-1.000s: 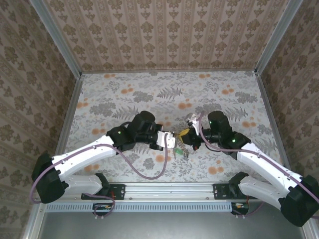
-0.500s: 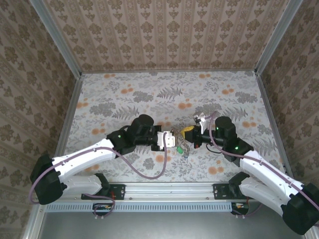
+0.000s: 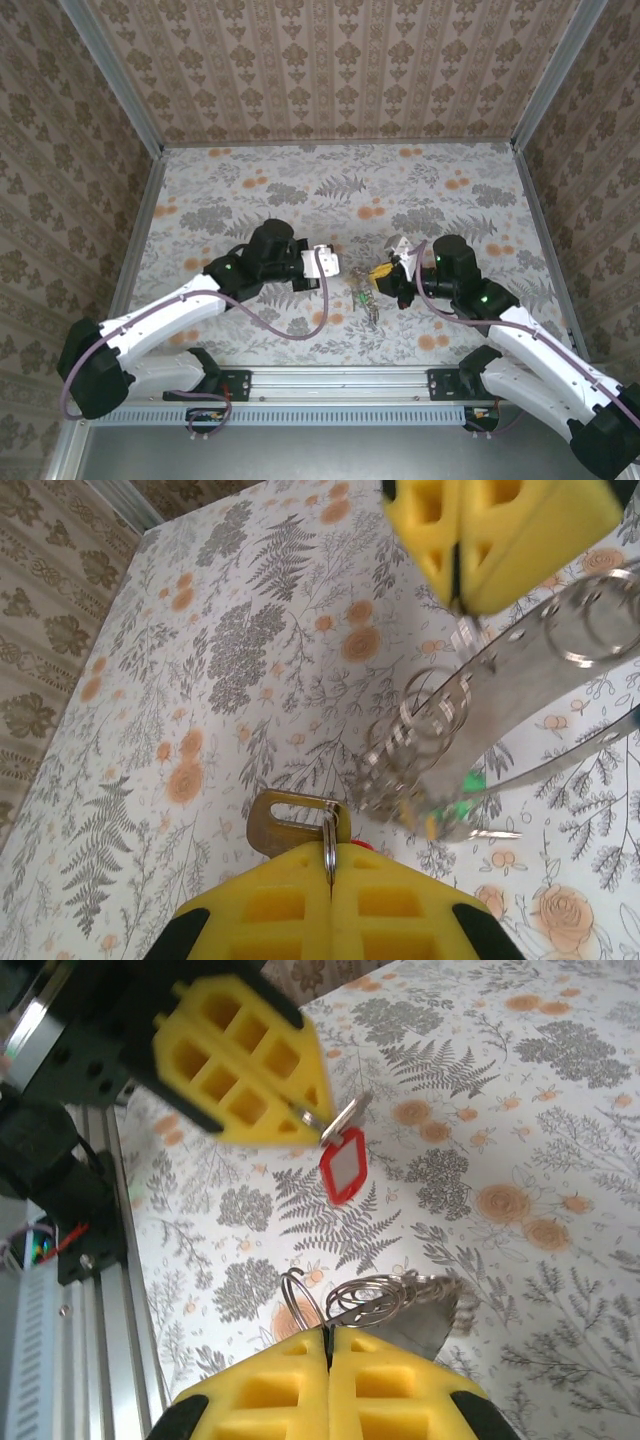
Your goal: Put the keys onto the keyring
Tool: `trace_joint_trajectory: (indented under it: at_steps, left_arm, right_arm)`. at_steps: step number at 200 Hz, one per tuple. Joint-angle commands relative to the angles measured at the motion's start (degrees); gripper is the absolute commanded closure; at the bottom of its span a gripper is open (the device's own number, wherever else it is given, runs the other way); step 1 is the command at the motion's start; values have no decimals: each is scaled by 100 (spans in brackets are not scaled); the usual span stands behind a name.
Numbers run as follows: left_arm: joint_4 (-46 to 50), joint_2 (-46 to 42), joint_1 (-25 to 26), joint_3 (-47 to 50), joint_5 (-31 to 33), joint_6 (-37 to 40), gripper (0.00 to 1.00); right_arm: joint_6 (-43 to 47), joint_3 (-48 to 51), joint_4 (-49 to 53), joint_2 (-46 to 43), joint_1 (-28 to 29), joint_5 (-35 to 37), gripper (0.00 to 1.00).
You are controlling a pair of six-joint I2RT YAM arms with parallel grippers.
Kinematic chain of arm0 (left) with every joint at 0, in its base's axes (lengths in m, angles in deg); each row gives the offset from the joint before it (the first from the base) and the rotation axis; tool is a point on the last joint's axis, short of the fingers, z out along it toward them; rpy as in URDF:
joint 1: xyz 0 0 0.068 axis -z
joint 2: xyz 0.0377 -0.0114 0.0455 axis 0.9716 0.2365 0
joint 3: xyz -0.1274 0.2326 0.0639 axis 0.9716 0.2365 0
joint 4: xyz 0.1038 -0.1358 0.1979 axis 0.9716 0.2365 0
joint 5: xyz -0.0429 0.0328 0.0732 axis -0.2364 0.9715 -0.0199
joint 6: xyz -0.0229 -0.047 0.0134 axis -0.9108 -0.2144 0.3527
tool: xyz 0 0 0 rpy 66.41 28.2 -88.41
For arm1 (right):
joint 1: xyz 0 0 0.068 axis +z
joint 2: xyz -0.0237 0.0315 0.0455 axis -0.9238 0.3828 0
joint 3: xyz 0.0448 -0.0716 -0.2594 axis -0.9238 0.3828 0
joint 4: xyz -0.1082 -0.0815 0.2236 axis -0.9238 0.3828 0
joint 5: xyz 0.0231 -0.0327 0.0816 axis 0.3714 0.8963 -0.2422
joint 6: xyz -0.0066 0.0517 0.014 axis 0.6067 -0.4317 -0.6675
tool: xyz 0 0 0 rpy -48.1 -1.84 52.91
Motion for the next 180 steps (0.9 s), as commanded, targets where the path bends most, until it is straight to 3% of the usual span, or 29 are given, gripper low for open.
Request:
trace_joint_trajectory:
  at_steps: [1, 56, 101, 126, 145, 180]
  left_arm:
    - [396, -43, -161, -276, -571, 174, 100]
    - [319, 276, -332, -218, -1248, -178, 100]
    - [970, 551, -1222, -352, -970, -1316, 100]
    - [2124, 866, -1311, -522, -455, -581, 100]
    - [2462, 1217, -1415, -566, -116, -167, 100]
    - [2983, 2391, -1870, -922, 6, -210, 100]
  right_arm:
    - [813, -289, 337, 66, 25, -11, 100]
    - [1774, -476, 381, 555, 69, 101, 100]
    - [2552, -825, 894, 825, 77, 269, 100]
    - [2779, -773, 814, 878, 78, 158, 100]
    - [2836, -787, 838, 998, 78, 109, 100]
    - [2889, -886, 1020, 1254, 4, 243, 100]
